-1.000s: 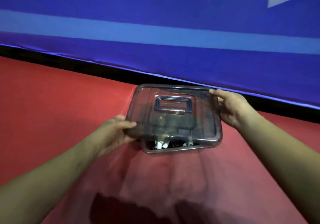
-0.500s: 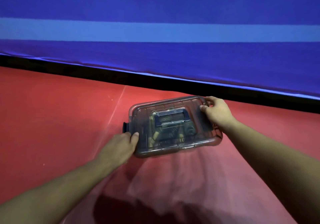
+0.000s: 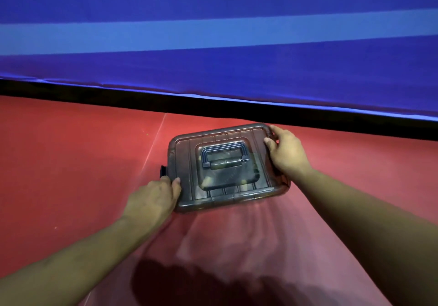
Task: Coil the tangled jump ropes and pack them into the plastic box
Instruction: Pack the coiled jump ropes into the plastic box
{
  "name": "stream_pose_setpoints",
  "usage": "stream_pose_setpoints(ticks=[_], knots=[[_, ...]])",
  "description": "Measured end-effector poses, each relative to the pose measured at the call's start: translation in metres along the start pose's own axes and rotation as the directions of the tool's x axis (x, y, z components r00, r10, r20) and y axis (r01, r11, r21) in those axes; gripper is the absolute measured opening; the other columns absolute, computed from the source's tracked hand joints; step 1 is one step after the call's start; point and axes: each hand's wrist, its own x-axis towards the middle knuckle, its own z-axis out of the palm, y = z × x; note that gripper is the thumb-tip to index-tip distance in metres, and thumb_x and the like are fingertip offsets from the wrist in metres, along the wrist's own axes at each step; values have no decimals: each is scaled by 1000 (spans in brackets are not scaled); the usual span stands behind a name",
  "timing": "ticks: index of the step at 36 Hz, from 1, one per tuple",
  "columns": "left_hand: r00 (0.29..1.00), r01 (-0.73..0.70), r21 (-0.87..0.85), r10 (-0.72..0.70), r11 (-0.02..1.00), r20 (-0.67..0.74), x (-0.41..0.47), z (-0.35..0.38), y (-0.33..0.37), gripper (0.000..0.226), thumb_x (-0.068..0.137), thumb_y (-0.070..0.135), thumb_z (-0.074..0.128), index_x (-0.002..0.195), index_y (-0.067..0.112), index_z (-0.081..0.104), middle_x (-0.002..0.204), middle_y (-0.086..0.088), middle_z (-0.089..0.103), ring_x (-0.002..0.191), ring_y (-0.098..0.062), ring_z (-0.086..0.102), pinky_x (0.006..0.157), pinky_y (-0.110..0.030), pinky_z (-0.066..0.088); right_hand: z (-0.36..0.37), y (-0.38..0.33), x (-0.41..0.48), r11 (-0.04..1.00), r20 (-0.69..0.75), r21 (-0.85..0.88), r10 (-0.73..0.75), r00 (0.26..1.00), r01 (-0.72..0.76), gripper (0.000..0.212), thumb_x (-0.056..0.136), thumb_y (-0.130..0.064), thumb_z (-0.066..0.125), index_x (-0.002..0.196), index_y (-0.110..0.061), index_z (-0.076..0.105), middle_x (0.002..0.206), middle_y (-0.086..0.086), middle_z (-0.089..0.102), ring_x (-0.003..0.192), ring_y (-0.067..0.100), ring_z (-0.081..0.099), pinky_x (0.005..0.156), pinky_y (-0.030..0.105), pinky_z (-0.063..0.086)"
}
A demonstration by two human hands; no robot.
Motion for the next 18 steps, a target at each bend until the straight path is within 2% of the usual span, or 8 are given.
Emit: stream_pose_setpoints(ticks=[2, 5, 8, 11, 13, 15, 16, 18], knots=[[996, -86, 147, 87, 985, 1, 2, -1, 0, 45, 106, 43, 19, 128, 17, 49, 115, -5, 63, 102, -32, 66, 70, -39, 44, 3, 2, 2, 999, 2, -33, -4, 1000, 4, 38, 96, -20, 55, 134, -12, 56, 117, 21, 64, 113, 38, 56, 97, 38, 41], [991, -130, 149, 123, 980, 56, 4, 1, -1, 42, 108, 30, 22, 148, 17, 28, 130, -6, 51, 109, -31, 61, 67, -40, 39, 7, 7, 3, 998, -10, -62, 11, 1000, -11, 42, 98, -26, 52, 139, -17, 52, 111, 25, 59, 109, 42, 53, 99, 39, 39], [997, -5, -46, 8, 999, 73, 9, 14, -7, 42, 106, 35, 28, 123, 6, 52, 110, -16, 63, 100, -39, 63, 78, -45, 49, 9, 10, 1, 987, -14, -88, 132, 991, -132, 50, 97, -45, 49, 144, -28, 46, 114, 25, 56, 116, 41, 46, 105, 39, 34], [992, 114, -346, -88, 931, 89, 8, 22, -5, 40, 105, 36, 38, 89, 4, 55, 94, -26, 68, 95, -42, 64, 74, -38, 42, 8, 7, -1, 943, 100, 75, 315, 944, -323, 62, 93, -55, 52, 139, -15, 48, 123, 23, 60, 128, 37, 46, 105, 39, 38], [988, 145, -385, -112, 912, 108, 6, 20, -3, 38, 105, 37, 38, 86, 7, 52, 94, -27, 68, 95, -42, 64, 74, -38, 42, 7, 8, -2, 916, 163, 141, 353, 921, -376, 52, 90, -57, 57, 104, -8, 65, 101, 15, 68, 107, 34, 62, 83, 35, 47], [982, 176, -388, -132, 905, 138, 8, 16, -4, 41, 105, 41, 37, 83, 10, 50, 97, -27, 68, 98, -41, 63, 79, -41, 45, 5, 10, -6, 914, 154, 161, 349, 924, -372, 47, 86, -56, 62, 74, -11, 62, 75, 7, 66, 83, 29, 66, 67, 31, 42], [978, 189, -406, -132, 894, 164, 10, 14, -5, 43, 104, 44, 37, 82, 11, 51, 98, -25, 68, 99, -41, 63, 80, -41, 46, 4, 10, -9, 915, 132, 166, 350, 927, -369, 47, 84, -55, 65, 72, -10, 62, 71, 6, 66, 80, 29, 66, 66, 30, 42], [966, 225, -465, -134, 856, 222, 13, 13, -9, 44, 103, 46, 39, 79, 13, 54, 96, -22, 68, 97, -38, 63, 75, -38, 44, 3, 4, -14, 934, 28, 106, 341, 940, -342, 44, 83, -52, 69, 83, -8, 65, 82, 12, 70, 86, 32, 66, 68, 33, 46]])
